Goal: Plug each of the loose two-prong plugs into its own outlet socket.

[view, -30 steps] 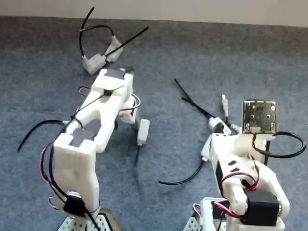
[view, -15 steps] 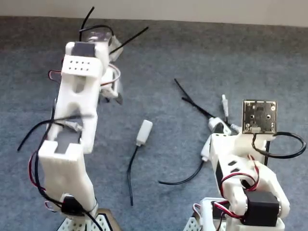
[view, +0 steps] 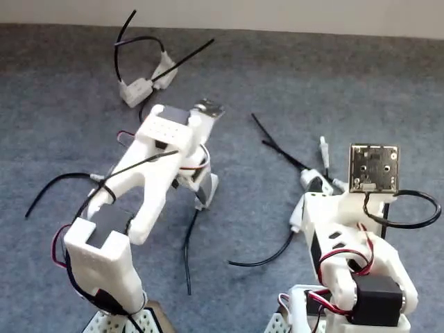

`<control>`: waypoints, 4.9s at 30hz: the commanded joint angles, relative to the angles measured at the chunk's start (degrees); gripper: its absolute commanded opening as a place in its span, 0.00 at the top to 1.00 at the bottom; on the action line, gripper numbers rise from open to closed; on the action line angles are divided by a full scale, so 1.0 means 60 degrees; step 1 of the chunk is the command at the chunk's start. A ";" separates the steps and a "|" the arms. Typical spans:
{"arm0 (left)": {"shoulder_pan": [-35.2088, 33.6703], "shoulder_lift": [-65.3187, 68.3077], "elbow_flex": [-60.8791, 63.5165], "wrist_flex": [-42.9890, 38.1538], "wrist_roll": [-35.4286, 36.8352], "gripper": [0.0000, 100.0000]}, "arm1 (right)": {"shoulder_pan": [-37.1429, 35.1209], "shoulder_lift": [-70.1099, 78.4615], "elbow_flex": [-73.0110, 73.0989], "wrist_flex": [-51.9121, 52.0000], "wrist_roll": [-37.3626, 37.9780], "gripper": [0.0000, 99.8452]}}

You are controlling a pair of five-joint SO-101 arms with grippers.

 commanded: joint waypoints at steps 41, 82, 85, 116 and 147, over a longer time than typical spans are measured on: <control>-0.5604 -0.0476 -0.1223 -0.0527 -1.5546 0.75 | 0.0081 0.0212 -0.0007 -0.0154 -0.0044 0.71; -0.3538 0.1590 -0.2234 -0.0059 -0.8850 1.00 | 0.0081 0.0183 -0.0007 -0.0154 -0.0044 0.71; -0.2791 0.1590 -0.2527 0.0103 -0.7341 1.00 | 0.0081 0.0198 -0.0007 -0.0154 -0.0044 0.71; -0.2147 0.2278 -0.2410 0.1949 -0.6623 0.83 | 0.0081 0.0198 -0.0007 -0.0139 -0.0044 0.71; -0.0901 -0.0330 -0.5048 0.2681 -0.5817 0.99 | 0.0081 0.0168 -0.0007 -0.0139 -0.0044 0.71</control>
